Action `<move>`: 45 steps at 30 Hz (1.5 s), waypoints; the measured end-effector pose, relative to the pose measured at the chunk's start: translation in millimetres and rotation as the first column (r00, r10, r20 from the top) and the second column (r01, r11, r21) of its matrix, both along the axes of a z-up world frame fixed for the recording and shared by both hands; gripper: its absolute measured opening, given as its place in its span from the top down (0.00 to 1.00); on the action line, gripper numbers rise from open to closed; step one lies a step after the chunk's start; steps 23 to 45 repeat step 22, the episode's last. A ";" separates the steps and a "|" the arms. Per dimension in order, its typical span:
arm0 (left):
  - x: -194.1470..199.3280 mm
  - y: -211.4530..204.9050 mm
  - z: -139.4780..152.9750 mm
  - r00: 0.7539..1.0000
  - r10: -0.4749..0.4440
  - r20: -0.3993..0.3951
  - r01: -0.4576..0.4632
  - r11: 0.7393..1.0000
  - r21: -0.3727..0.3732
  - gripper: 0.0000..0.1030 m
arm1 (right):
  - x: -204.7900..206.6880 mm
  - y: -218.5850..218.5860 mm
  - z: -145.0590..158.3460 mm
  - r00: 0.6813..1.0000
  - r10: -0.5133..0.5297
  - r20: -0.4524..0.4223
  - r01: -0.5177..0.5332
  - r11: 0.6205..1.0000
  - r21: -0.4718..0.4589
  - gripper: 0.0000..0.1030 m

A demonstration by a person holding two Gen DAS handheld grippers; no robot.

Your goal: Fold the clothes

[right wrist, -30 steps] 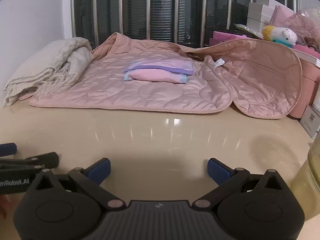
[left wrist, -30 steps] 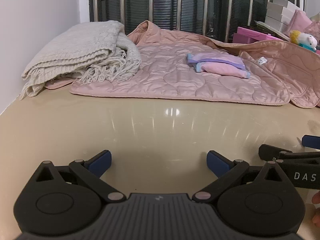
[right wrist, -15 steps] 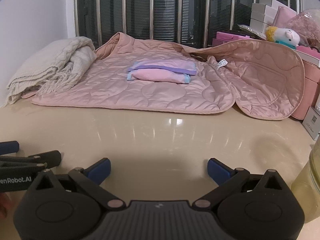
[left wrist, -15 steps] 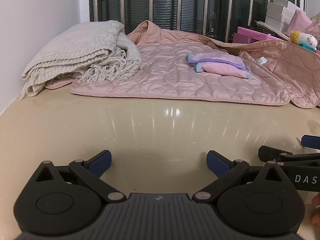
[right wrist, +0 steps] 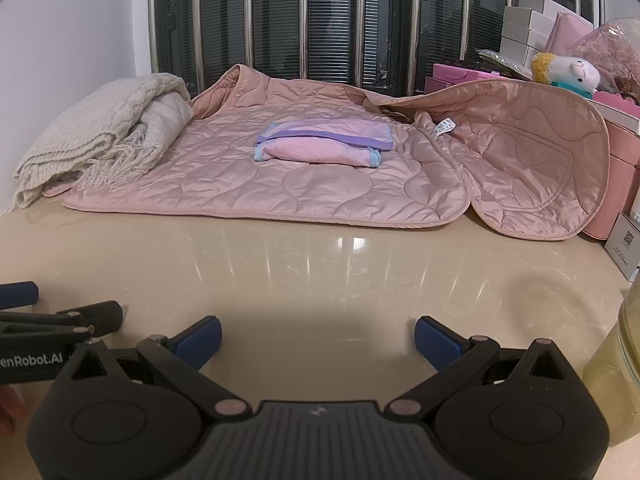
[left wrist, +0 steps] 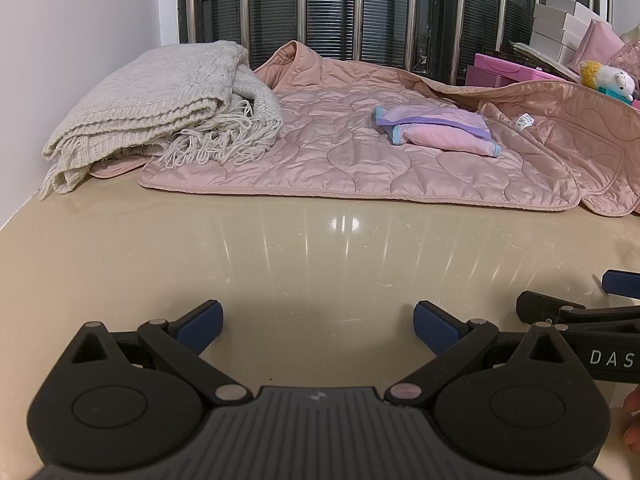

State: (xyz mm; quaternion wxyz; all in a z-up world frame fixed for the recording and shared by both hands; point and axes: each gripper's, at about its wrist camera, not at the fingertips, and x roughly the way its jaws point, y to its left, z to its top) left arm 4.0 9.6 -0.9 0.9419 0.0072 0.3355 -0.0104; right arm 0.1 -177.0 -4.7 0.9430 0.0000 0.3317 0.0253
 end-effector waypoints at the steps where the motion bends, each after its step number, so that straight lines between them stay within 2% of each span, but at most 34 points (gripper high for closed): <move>1: 0.0 -0.1 0.0 1.000 0.000 0.000 0.000 1.000 0.000 0.01 | 0.0 0.1 0.0 1.000 0.000 0.000 0.000 1.000 0.000 0.00; 45: 0.3 0.0 0.4 1.000 -0.003 0.000 0.003 1.000 0.001 0.00 | 0.0 0.3 0.0 1.000 0.000 0.000 0.000 1.000 0.000 0.00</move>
